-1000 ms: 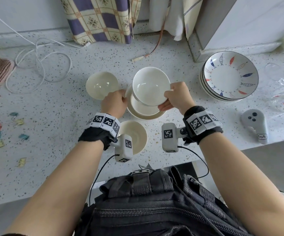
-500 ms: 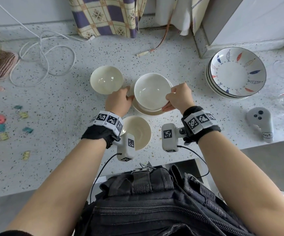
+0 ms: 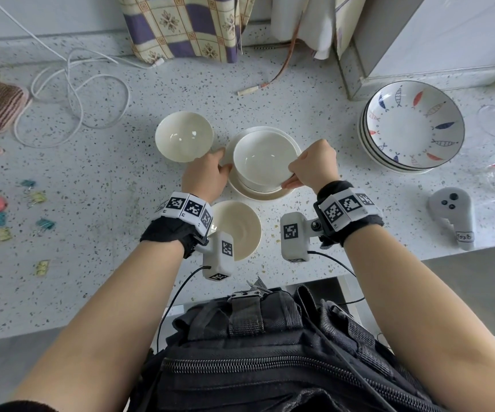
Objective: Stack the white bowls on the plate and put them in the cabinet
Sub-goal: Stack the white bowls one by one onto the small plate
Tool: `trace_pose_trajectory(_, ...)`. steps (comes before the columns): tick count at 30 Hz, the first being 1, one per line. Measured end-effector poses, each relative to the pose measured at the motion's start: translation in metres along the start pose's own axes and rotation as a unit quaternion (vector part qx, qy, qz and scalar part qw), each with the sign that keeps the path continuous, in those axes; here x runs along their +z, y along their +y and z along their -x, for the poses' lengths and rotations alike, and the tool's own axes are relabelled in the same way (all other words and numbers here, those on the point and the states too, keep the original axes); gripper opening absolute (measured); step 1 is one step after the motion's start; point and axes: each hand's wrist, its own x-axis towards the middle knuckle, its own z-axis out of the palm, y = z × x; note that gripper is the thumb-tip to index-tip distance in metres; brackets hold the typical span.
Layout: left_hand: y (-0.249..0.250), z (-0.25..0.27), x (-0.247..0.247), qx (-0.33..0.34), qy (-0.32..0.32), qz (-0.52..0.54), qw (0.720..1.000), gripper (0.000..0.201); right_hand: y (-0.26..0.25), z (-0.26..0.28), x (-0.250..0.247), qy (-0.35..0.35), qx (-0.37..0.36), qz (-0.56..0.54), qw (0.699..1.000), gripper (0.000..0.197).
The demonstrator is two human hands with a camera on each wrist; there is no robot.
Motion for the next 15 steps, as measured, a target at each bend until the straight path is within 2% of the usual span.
trace_pose_trajectory(8,0.001,0.000,0.002,0.006,0.006,-0.010,1.000,0.025,0.007,-0.004,0.004,0.016,-0.023,0.016,0.999,0.013)
trace_pose_trajectory(10,0.000,0.000,0.003,0.003,0.005,-0.009,1.000,0.024,0.008,-0.004,0.004,0.017,-0.026,0.015,0.999,0.015)
trace_pose_trajectory(13,0.000,0.000,0.003,0.005,0.000,-0.006,1.000,0.027,0.011,-0.002,0.002,0.016,-0.032,0.009,0.999,0.031)
trace_pose_trajectory(15,-0.002,0.000,0.004,0.012,-0.010,-0.012,1.000,0.031,0.014,0.001,0.000,0.010,-0.042,-0.006,0.999,0.027)
